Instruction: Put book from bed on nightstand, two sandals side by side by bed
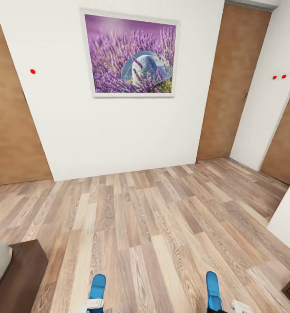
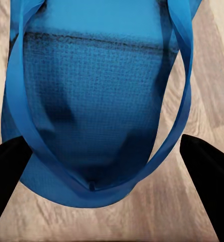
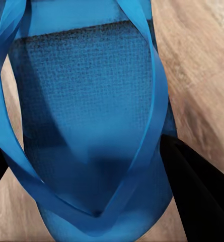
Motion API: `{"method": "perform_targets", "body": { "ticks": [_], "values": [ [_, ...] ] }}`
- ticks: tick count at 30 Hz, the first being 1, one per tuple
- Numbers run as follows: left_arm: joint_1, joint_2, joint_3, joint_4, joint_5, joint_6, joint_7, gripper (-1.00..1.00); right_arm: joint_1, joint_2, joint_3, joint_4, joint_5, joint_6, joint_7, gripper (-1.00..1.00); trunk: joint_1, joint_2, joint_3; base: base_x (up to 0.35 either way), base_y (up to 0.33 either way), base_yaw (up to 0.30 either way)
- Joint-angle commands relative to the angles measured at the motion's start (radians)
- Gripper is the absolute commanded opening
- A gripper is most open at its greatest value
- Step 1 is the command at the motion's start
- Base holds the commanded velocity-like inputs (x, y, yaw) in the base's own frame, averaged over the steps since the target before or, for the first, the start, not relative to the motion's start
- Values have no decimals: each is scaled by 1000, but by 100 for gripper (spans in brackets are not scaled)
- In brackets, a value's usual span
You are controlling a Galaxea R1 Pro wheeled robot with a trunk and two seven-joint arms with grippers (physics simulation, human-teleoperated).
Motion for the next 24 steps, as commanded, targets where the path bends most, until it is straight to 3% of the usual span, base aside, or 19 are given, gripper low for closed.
{"method": "perform_targets", "body": {
  "ticks": [1,21,24],
  "values": [
    [-1,0,9,1,-8,-3,-2,-100,0,0,-9,0,-3,5,6,-100,0,0,-1,0,0,291],
    [-1,0,9,1,-8,-3,-2,-100,0,0,-10,-2,-3,5,7,-100,0,0,-1,0,0,291],
    [-1,-16,8,1,-7,-3,-3,-100,0,0,-10,-1,-3,5,7,-100,0,0,-1,0,0,291]
  ]
}}
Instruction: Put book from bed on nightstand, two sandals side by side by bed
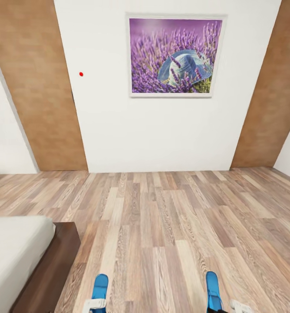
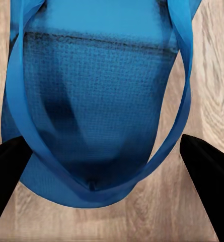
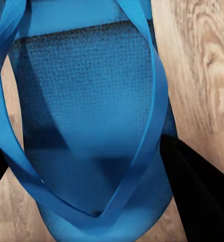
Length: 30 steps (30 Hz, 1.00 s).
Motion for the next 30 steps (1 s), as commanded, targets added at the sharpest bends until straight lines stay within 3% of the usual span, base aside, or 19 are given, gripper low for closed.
{"method": "perform_targets", "body": {
  "ticks": [1,12,17,20,30],
  "values": [
    [-1,-7,13,0,-7,-1,-2,-100,0,0,-9,0,-3,5,6,-100,0,0,-1,0,0,291],
    [-1,-45,11,-3,-11,-2,-5,-100,0,0,-7,0,-3,5,8,-100,0,0,-1,0,0,91],
    [-1,-35,23,-3,-2,3,0,-100,0,0,-6,0,-3,5,8,-100,0,0,-2,0,0,1],
    [-1,-4,50,-2,1,3,-1,-100,0,0,-5,0,-3,5,8,-100,0,0,-5,0,0,0],
    [-1,10,69,-2,-1,0,-2,-100,0,0,-7,0,-3,5,8,-100,0,0,-21,0,0,0]
  ]
}}
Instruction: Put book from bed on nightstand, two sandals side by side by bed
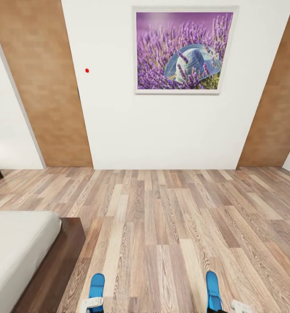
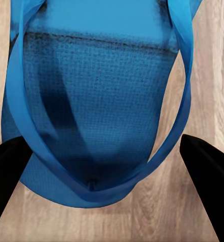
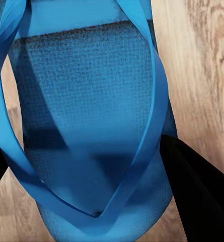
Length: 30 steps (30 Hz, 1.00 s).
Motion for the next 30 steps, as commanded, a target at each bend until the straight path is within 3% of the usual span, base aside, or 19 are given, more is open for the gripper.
{"method": "perform_targets", "body": {
  "ticks": [1,23,30],
  "values": [
    [-1,0,9,1,-8,-3,-3,-100,0,0,-8,0,-2,5,6,-100,0,0,-3,0,0,0],
    [-1,-5,5,-5,-12,-5,-2,-100,-1,-1,-9,0,-2,5,6,-100,0,0,-24,0,0,-2],
    [-2,-21,7,-115,-11,-1,-4,-100,0,-1,-8,1,-2,5,6,-100,0,0,-27,0,0,0]
  ]
}}
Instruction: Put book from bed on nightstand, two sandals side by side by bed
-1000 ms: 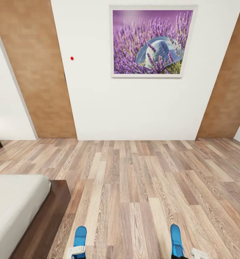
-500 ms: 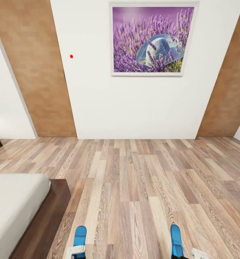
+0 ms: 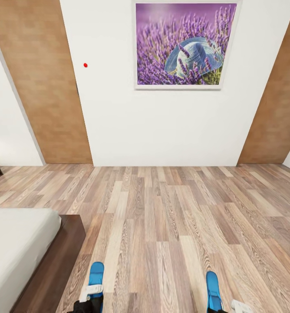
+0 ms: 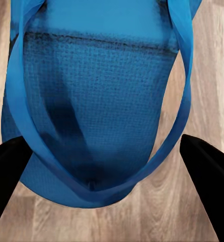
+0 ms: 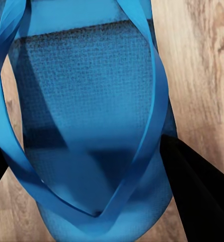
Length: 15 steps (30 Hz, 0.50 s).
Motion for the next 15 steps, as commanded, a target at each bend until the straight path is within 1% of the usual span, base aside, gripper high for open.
{"method": "perform_targets", "body": {
  "ticks": [1,6,8,10,15],
  "values": [
    [0,-1,9,-6,-9,-3,-4,-100,-1,0,-8,0,-2,5,6,-100,0,0,-1,0,0,0],
    [0,-4,9,-1,-9,-5,-5,-100,-1,0,-7,1,-2,5,7,-100,0,0,-1,0,0,0],
    [0,-5,9,16,-10,-6,-4,-100,-1,0,-7,1,-2,5,6,-100,0,0,-1,71,0,0],
    [1,-4,9,22,-10,-6,-4,-100,-1,0,-7,1,-2,5,6,-100,0,0,-1,212,0,0],
    [0,-5,8,26,-10,-6,-4,-100,-1,0,-9,1,-2,5,6,-100,0,0,-1,294,0,0]
  ]
}}
